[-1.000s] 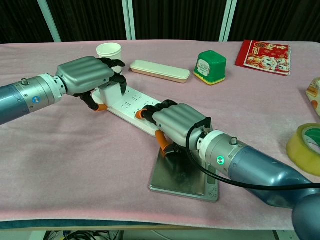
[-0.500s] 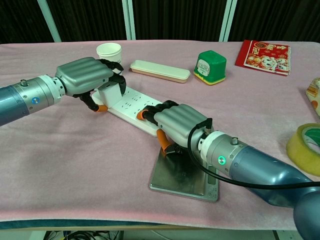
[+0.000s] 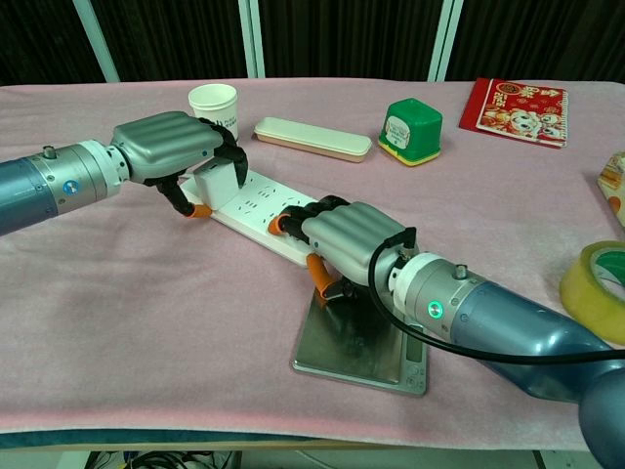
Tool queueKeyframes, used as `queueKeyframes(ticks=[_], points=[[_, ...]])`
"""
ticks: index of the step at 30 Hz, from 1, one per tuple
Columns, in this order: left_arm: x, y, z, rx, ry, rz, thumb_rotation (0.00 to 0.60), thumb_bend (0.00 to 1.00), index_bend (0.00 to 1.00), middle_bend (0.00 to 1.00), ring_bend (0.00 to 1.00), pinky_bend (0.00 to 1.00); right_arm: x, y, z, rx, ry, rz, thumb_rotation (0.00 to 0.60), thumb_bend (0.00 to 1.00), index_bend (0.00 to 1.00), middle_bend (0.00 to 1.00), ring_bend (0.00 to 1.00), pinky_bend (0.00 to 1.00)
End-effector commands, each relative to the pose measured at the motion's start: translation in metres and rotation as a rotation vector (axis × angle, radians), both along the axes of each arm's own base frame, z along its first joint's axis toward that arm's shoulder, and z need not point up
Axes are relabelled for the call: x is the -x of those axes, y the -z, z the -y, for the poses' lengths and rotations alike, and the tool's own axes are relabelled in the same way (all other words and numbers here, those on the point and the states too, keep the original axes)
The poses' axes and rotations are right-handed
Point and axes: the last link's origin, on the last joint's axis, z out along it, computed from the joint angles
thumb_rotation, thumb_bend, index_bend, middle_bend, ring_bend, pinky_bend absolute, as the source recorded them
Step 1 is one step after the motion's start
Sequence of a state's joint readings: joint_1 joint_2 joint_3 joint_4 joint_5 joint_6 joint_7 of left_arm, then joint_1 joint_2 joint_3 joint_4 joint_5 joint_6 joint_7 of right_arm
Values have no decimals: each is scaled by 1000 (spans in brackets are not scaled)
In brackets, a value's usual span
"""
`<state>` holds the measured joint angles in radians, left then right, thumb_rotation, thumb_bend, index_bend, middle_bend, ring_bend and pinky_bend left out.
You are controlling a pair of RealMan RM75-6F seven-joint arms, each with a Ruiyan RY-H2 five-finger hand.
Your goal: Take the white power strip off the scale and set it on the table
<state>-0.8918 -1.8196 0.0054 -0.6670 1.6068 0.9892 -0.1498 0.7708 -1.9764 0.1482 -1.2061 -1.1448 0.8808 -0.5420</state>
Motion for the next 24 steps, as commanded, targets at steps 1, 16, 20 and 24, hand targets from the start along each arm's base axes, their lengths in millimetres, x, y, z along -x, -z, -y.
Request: queueKeyframes(ticks=[1, 16, 20, 24], points=[[-2, -2, -3, -1, -15, 3, 600, 716, 628, 601, 190, 210, 0, 0, 0, 0, -1, 0, 600, 691, 231, 176, 186, 51], [-12, -8, -19, 30, -111, 8, 600, 744, 676, 640, 222, 250, 0, 0, -1, -5, -7, -10, 600, 688, 332, 176, 186, 52], [-17, -9, -20, 29, -102, 3, 600, 744, 680, 640, 222, 253, 0, 0, -1, -12, -4, -9, 600, 687, 341, 176, 186, 52], [-22, -8, -19, 34, -96, 6, 600, 744, 682, 641, 222, 254, 0, 0, -2, -17, -9, -14, 600, 687, 341, 176, 186, 52]])
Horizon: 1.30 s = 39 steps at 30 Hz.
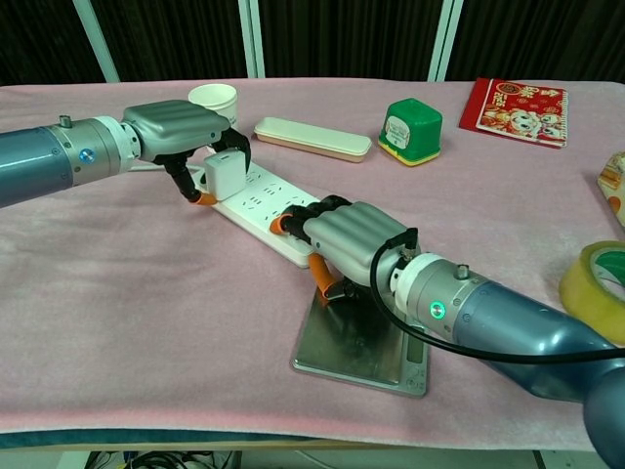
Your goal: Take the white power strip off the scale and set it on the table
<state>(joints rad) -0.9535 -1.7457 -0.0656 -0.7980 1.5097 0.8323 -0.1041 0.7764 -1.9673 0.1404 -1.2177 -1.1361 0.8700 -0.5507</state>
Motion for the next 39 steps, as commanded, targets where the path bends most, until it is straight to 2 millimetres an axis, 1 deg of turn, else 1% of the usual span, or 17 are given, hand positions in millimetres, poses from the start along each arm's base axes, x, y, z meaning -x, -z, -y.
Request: queueKeyframes(ticks=[1, 8, 14, 23, 26, 32, 35, 39], points=[[-3, 1, 1, 3, 3, 2, 600, 744, 683, 641, 222, 254, 0, 0, 0, -3, -2, -2, 600, 687, 341, 176, 186, 52], [-6, 2, -2, -3, 8, -14, 600, 749, 686, 646, 226, 258, 1, -3, 1, 3, 1, -2, 600, 686, 342, 176, 186, 52], [-9, 0, -6, -4, -23, 7, 600, 750, 689, 649, 231, 261, 2, -5, 1, 3, 1, -4, 600, 687, 342, 176, 186, 52], [-16, -4, -9, 21, -111, 120, 600, 759, 692, 652, 231, 263, 3, -6, 1, -10, 4, -8, 600, 686, 342, 177, 186, 52], [-16, -6, -10, 29, -126, 126, 600, 760, 692, 652, 231, 263, 5, -6, 1, -21, 6, -15, 600, 686, 349, 201, 199, 53], [-15, -8, -9, 44, -137, 111, 600, 760, 690, 652, 231, 263, 5, -5, 0, -44, -3, -32, 600, 687, 376, 276, 263, 68], [-16, -10, -8, 44, -137, 106, 600, 760, 690, 652, 231, 263, 6, -5, 1, -47, -9, -46, 600, 687, 381, 282, 266, 68], [-23, -19, -9, 9, -122, 175, 600, 760, 688, 651, 231, 266, 4, -9, 3, -34, -4, -36, 600, 687, 381, 273, 266, 68]])
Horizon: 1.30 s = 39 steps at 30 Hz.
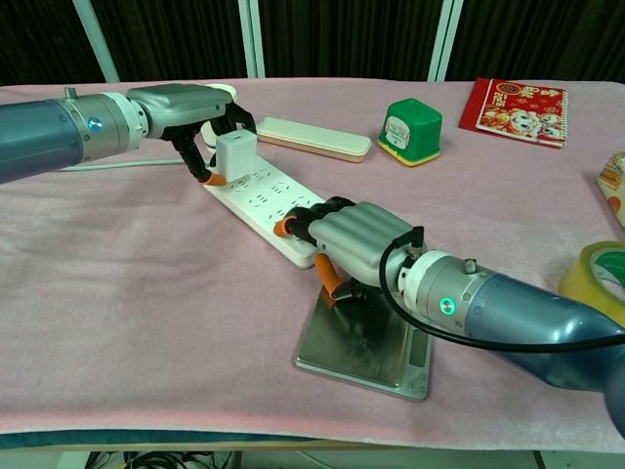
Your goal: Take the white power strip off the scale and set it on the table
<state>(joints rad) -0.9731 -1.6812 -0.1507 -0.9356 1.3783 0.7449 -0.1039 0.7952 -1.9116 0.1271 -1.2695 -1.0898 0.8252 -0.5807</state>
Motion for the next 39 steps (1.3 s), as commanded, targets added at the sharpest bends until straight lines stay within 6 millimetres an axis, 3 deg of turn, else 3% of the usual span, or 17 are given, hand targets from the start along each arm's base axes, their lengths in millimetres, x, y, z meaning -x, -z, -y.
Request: queueKeyframes(ticks=[1, 5, 9, 16, 20, 22, 28, 30, 34, 36, 39], points=[[-7, -10, -1, -39, 13, 67, 600, 760, 688, 651, 231, 267, -2, -4, 3, 21, 3, 14, 600, 687, 381, 267, 265, 68], [-13, -31, -2, -81, 48, 102, 600, 759, 686, 650, 231, 266, -8, -14, 10, 76, 4, 61, 600, 682, 359, 229, 230, 68], [-13, -53, 3, -97, 65, 109, 600, 755, 678, 642, 231, 266, -16, -28, 17, 142, -1, 116, 600, 630, 250, 162, 163, 66], [18, -90, 45, -71, 60, 70, 600, 740, 666, 636, 231, 263, -14, -86, 41, 312, 19, 211, 600, 609, 201, 147, 151, 64], [51, -103, 80, -54, 22, 46, 600, 729, 652, 624, 221, 255, 9, -126, 49, 393, 46, 190, 600, 609, 200, 147, 151, 63], [75, -107, 98, -44, -3, 1, 600, 721, 641, 616, 214, 250, 30, -147, 49, 424, 66, 145, 600, 607, 199, 147, 151, 64], [121, -103, 127, -9, -90, -87, 600, 681, 596, 582, 184, 188, 78, -183, 38, 450, 125, 51, 600, 555, 197, 147, 151, 64], [132, -99, 133, -3, -93, -132, 600, 558, 527, 518, 144, 155, 94, -194, 32, 464, 147, 32, 600, 522, 195, 146, 151, 63], [151, -88, 139, -4, -86, -245, 600, 176, 264, 224, 14, 30, 124, -213, 18, 498, 192, 11, 600, 437, 177, 133, 148, 58], [156, -84, 140, -6, -108, -273, 600, 71, 195, 108, 0, 0, 137, -221, 12, 508, 210, 1, 600, 381, 149, 114, 132, 52], [152, -83, 137, -43, -136, -255, 600, 7, 164, 36, 0, 0, 155, -233, 3, 523, 232, -27, 600, 294, 106, 72, 101, 44]])
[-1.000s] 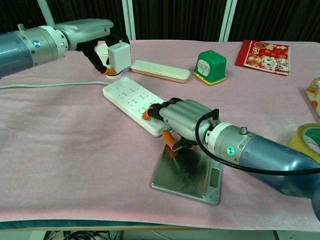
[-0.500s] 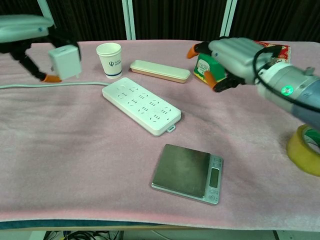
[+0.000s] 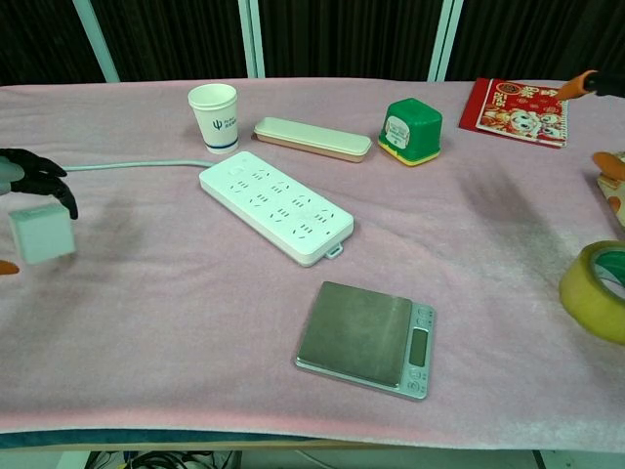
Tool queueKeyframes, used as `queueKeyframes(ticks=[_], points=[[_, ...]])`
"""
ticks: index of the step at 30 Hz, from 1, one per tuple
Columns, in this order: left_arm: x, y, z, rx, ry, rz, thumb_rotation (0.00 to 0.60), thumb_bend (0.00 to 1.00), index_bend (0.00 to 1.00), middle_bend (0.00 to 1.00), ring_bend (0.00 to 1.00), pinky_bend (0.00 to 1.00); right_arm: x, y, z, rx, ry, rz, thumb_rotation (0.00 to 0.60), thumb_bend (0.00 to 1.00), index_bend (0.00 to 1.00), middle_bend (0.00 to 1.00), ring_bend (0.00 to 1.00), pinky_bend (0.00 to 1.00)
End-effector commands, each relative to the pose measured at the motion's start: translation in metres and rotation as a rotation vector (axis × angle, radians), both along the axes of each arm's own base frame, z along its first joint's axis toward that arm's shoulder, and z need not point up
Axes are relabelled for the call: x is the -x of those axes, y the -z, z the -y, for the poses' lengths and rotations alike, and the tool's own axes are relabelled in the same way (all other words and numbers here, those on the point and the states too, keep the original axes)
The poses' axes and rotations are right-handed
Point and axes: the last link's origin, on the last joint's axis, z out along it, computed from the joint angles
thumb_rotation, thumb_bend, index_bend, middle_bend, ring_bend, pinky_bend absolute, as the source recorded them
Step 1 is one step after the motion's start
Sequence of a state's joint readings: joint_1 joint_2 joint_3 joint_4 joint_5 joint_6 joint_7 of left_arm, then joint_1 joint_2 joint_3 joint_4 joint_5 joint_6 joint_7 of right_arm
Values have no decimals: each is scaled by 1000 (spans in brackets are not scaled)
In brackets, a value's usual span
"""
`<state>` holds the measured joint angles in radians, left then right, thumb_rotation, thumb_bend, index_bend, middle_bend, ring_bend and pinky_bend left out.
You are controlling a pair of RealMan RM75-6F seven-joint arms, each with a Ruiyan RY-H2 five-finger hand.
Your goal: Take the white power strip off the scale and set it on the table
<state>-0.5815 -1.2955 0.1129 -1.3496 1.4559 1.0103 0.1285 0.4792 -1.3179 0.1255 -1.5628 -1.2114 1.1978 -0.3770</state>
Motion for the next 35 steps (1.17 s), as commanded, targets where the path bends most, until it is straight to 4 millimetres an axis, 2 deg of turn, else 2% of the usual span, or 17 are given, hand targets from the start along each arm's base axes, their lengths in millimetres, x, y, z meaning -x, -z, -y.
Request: queueKeyframes(ticks=[1, 6, 10, 12, 16, 20, 23, 26, 30, 35], points=[[0, 5, 1, -47, -38, 5, 600, 0, 156, 19, 0, 0, 23, -18, -13, 25, 33, -36, 600, 274, 90, 58, 96, 43], [-7, -5, 7, -93, -78, 45, 600, 0, 144, 0, 0, 0, 51, -52, -33, 114, 82, -36, 600, 237, 56, 39, 77, 35], [-13, -26, 20, -165, -103, 89, 600, 0, 143, 24, 0, 0, 72, -76, -53, 171, 120, -38, 600, 237, 45, 36, 68, 35], [-15, -42, 32, -233, -113, 116, 600, 0, 143, 33, 0, 0, 79, -87, -65, 193, 128, -30, 600, 237, 43, 35, 68, 35], [-12, -70, 73, -357, -170, 149, 600, 0, 138, 31, 0, 0, 86, -100, -95, 217, 136, -8, 600, 237, 29, 36, 69, 35], [-7, -88, 109, -438, -249, 186, 600, 0, 130, 33, 0, 0, 83, -99, -121, 224, 126, 7, 600, 238, 26, 36, 69, 35], [-7, -95, 130, -474, -237, 190, 600, 0, 130, 33, 0, 0, 74, -88, -141, 196, 97, 24, 600, 237, 25, 36, 69, 35], [-6, -98, 147, -488, -231, 208, 600, 0, 129, 33, 0, 0, 69, -76, -152, 159, 75, 23, 600, 237, 21, 36, 69, 35], [-8, -105, 160, -527, -229, 238, 600, 0, 128, 33, 0, 0, 61, -63, -155, 111, 41, 13, 600, 238, 13, 36, 69, 35], [-11, -107, 164, -536, -209, 261, 600, 0, 127, 34, 0, 0, 56, -57, -156, 99, 32, 26, 600, 237, 10, 35, 68, 35]])
